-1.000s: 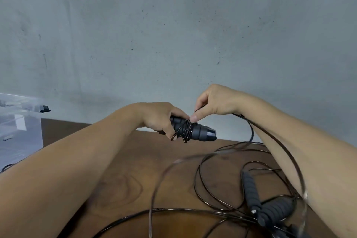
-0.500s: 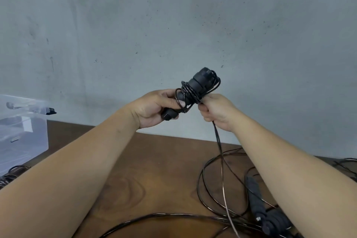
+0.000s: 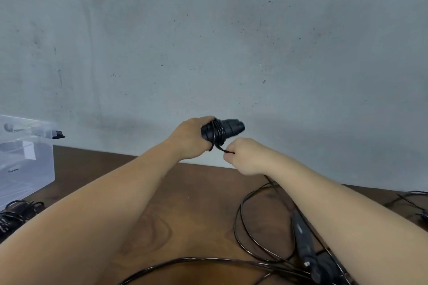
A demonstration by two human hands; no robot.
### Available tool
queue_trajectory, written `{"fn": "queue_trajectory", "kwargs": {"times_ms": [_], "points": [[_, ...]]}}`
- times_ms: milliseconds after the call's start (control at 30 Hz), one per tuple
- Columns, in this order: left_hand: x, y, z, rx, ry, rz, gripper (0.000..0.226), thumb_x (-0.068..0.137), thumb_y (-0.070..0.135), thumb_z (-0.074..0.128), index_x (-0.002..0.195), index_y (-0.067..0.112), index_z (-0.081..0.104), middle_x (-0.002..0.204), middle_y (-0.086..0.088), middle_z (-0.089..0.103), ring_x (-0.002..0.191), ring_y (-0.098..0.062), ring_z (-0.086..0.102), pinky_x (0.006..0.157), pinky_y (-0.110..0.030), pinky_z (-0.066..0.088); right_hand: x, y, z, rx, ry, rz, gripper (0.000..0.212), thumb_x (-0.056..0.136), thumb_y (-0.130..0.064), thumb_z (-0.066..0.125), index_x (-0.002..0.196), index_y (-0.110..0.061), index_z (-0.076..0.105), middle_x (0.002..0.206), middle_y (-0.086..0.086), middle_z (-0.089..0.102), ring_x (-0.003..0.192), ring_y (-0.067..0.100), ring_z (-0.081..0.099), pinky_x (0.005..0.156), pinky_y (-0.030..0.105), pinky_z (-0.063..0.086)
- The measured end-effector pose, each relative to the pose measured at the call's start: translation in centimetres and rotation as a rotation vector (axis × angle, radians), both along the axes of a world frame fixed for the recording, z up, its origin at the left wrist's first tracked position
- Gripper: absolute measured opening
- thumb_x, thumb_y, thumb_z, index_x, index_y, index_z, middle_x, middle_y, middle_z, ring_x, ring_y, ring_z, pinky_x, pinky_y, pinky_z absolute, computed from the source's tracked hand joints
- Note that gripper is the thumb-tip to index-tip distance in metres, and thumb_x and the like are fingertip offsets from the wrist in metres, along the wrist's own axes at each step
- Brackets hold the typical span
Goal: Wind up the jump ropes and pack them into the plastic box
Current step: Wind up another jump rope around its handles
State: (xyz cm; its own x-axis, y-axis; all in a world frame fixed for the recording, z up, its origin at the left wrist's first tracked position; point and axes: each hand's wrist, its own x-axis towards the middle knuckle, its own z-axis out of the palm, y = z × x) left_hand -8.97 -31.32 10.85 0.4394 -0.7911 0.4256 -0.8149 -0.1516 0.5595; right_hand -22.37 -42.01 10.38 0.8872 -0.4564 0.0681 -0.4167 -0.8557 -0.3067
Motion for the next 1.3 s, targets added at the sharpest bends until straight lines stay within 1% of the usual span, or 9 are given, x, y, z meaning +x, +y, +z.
{"fn": "queue_trajectory", "kwargs": {"times_ms": [100,233,400,500,700,867,967,1133,1300], "points": [[-0.1,0.1,-0.3,0.191,-0.147,-0.024,0.051,0.071,0.004,0.062,0.111,0.035,0.057,0.093,0.007,0.062,0.086,-0.023,0.059,0.074,-0.036,0.053,-1.1,-0.2,1.6,-0.163,0.074,0.048,0.029,0.095,-0.025,0.057,0.089,0.000,0.069,0.071,0.003,0.053,0.061,0.017,0.046,0.055,0.027,0.034],[-1.2,0.2,0.5,0.379,-0.227,-0.129,0.064,0.072,0.004,0.066,0.127,0.036,0.056,0.111,0.010,0.063,0.101,-0.019,0.059,0.088,-0.039,0.052,-2.4,-0.1,4.3,-0.224,0.159,0.100,0.016,0.081,-0.039,0.076,0.086,-0.024,0.075,0.078,-0.011,0.065,0.074,0.008,0.058,0.061,0.021,0.043],[-1.4,1.0,0.7,0.578,0.018,-0.339,0.077,0.066,0.009,0.073,0.136,0.036,0.053,0.111,0.011,0.067,0.099,-0.018,0.063,0.080,-0.029,0.050,-4.0,-2.2,6.2,0.002,0.097,0.123,0.023,0.068,-0.046,0.084,0.075,-0.025,0.076,0.064,-0.010,0.064,0.065,0.006,0.055,0.065,0.022,0.040],[-1.3,2.0,0.9,0.534,0.271,-0.521,0.072,0.065,0.013,0.073,0.133,0.032,0.057,0.104,0.008,0.068,0.084,-0.008,0.061,0.067,-0.021,0.047,-4.7,-3.5,5.5,0.287,-0.016,0.160,0.018,0.071,-0.036,0.083,0.079,-0.021,0.078,0.063,-0.005,0.059,0.058,0.013,0.042,0.056,0.023,0.031],[-0.4,2.0,0.3,0.284,0.683,-0.794,0.068,0.068,0.003,0.069,0.134,0.012,0.055,0.127,-0.009,0.062,0.116,-0.021,0.056,0.096,-0.029,0.044,-3.8,-4.7,2.4,0.947,-0.383,0.201,0.007,0.090,-0.013,0.064,0.091,-0.011,0.070,0.079,0.003,0.068,0.071,0.015,0.061,0.062,0.025,0.046],[-0.2,1.4,-0.8,0.095,0.791,-0.755,0.076,0.068,0.004,0.071,0.140,0.007,0.049,0.134,-0.017,0.054,0.120,-0.024,0.051,0.103,-0.034,0.038,-2.5,-4.2,0.4,1.127,-0.660,0.172,0.050,0.097,0.003,0.036,0.063,-0.021,0.065,0.059,-0.004,0.042,0.047,0.005,0.030,0.046,0.019,0.014],[-0.2,1.1,-1.1,0.003,0.791,-0.637,0.068,0.069,0.002,0.071,0.135,0.015,0.056,0.127,-0.009,0.060,0.114,-0.024,0.051,0.101,-0.039,0.036,-2.1,-3.8,-0.2,1.110,-0.729,0.099,0.031,0.097,0.000,0.041,0.076,-0.013,0.060,0.067,0.000,0.050,0.046,0.006,0.031,0.040,0.016,0.017],[-0.7,0.7,-0.8,-0.140,0.663,-0.316,0.064,0.076,-0.005,0.071,0.133,0.023,0.057,0.096,0.000,0.063,0.062,-0.011,0.048,0.051,-0.020,0.037,-1.5,-3.2,-1.3,0.924,-0.597,-0.043,0.020,0.100,-0.014,0.046,0.097,-0.006,0.064,0.066,0.001,0.050,0.043,0.008,0.032,0.038,0.019,0.021],[-1.2,0.1,-1.7,-0.043,0.208,-0.041,0.071,0.077,-0.004,0.068,0.139,0.026,0.049,0.111,0.005,0.066,0.094,-0.021,0.064,0.076,-0.027,0.050,-1.4,-1.5,-1.6,0.120,-0.096,-0.101,0.021,0.099,-0.018,0.046,0.083,-0.006,0.055,0.072,0.005,0.050,0.057,0.018,0.042,0.051,0.026,0.032]]}}
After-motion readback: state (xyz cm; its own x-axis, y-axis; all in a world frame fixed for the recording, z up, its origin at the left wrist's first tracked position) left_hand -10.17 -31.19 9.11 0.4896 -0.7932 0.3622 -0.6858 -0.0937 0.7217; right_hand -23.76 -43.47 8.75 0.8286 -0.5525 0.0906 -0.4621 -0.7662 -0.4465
